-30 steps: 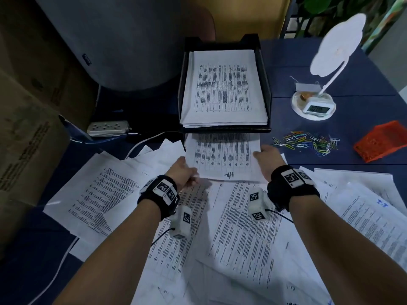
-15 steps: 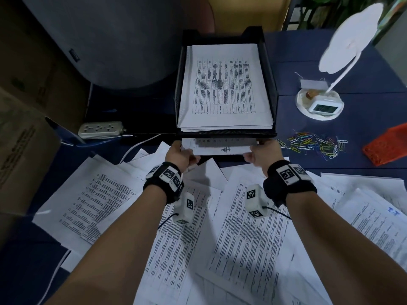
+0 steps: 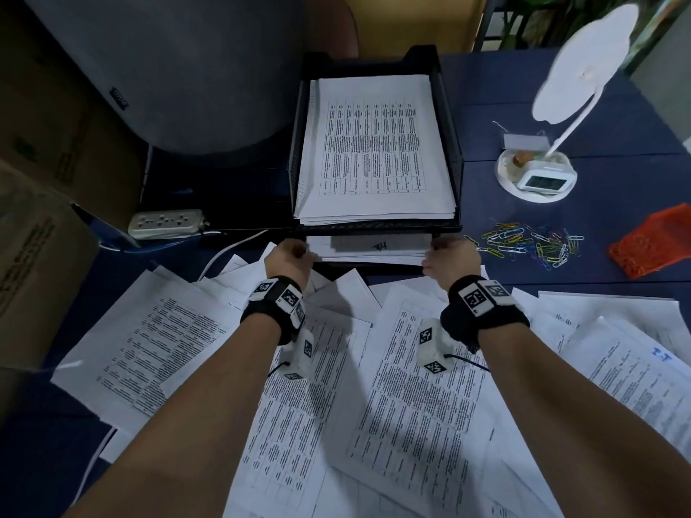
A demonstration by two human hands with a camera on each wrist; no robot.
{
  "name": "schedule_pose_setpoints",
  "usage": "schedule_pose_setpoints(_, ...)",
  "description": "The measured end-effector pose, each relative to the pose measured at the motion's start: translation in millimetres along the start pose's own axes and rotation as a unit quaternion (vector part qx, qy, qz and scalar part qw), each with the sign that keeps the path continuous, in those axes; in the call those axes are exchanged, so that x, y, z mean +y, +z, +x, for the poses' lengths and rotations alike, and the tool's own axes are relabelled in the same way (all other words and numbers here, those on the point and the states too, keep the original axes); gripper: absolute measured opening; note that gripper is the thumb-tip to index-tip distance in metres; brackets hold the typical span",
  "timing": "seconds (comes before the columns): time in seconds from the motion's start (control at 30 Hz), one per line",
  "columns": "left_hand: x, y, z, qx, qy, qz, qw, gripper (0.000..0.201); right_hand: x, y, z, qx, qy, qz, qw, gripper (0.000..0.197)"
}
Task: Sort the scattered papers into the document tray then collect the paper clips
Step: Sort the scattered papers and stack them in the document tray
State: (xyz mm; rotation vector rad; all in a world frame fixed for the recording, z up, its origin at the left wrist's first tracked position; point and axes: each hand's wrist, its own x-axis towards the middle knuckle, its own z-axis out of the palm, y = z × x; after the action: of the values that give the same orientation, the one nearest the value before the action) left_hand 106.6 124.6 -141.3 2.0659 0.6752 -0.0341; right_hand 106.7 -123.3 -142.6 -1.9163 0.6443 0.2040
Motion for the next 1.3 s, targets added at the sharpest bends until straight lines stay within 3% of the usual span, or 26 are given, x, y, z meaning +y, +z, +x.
schedule_pose_setpoints(0.07,-4.7,-3.1,-10.3,0.008,0.031,0.025,0.999,0.018,6.5,-8.4,-2.8,0.000,-0.016,-0.059,0.998,0.014)
schedule_pose_setpoints(0.17,-8.8,-4.4,-34.2,-0.004,0.048,0.027,0.998,0.023,17.9,-21.0,-16.6,0.000,-0.025,-0.090,0.996,0.026)
schedule_pose_setpoints(0.3,-14.5,2.5,-65.7,-0.050,0.051,0.055,0.996,0.027,33.9,-39.6,-43.2,0.022,-0.018,-0.054,0.998,0.026)
schedule_pose_setpoints(0.47,-17.4,23.2,-106.1,-0.137,0.122,0.140,0.973,0.024,62.2,-75.9,-69.6,0.040,-0.012,-0.103,0.994,0.028)
schedule_pose_setpoints(0.7,-2.6,61.2,-159.8,-0.193,0.179,0.190,0.946,0.023,107.5,-131.6,-95.7,0.076,0.005,-0.153,0.985,0.030)
schedule_pose_setpoints(1.03,7.2,130.1,-220.1,-0.293,0.181,0.200,0.917,0.025,157.4,-192.5,-112.7,0.069,0.053,-0.234,0.968,0.034)
schedule_pose_setpoints(1.1,10.8,141.6,-224.8,-0.280,0.182,0.229,0.914,0.031,164.3,-203.4,-114.2,0.081,0.081,-0.280,0.953,0.037)
schedule_pose_setpoints(1.2,16.5,156.2,-232.8,-0.251,0.164,0.261,0.918,0.045,178.3,-223.6,-119.4,0.132,0.187,-0.306,0.924,0.049)
schedule_pose_setpoints(1.3,20.9,168.2,-239.6,-0.259,0.118,0.224,0.932,0.053,192.2,-236.8,-124.4,0.132,0.273,-0.299,0.905,0.080)
